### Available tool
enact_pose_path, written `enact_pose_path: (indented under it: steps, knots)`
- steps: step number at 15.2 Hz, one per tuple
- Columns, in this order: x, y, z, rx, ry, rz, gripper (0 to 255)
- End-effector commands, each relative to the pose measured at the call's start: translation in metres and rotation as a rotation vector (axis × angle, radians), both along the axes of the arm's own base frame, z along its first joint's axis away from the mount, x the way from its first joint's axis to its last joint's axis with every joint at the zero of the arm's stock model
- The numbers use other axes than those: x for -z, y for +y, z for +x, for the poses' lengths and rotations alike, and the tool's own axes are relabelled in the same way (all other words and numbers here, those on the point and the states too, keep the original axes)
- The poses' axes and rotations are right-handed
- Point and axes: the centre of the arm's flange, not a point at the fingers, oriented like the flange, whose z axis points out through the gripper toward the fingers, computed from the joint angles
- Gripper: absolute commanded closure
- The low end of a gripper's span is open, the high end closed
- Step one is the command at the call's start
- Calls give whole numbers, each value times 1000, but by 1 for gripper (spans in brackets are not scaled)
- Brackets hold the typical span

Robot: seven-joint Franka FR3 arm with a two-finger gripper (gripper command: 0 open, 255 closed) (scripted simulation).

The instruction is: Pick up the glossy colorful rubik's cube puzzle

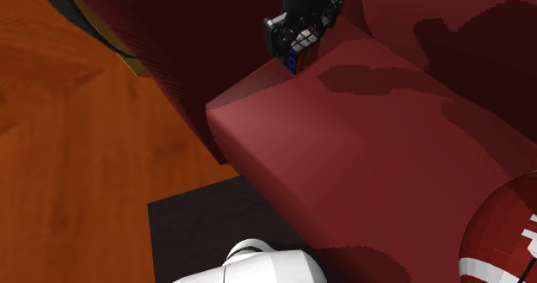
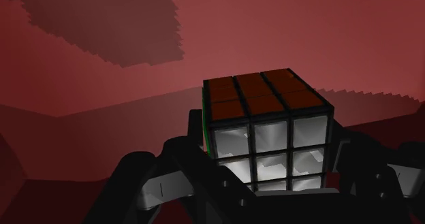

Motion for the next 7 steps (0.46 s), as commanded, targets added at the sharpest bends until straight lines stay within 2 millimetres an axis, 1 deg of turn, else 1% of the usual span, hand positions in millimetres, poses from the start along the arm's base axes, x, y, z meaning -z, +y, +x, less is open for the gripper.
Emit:
enact_pose_path:
  steps: [1,5,7]
  knots:
    - [-11,1,0,0,0,0,255]
    - [-32,1,0,0,0,0,255]
    - [-33,1,0,0,0,0,255]
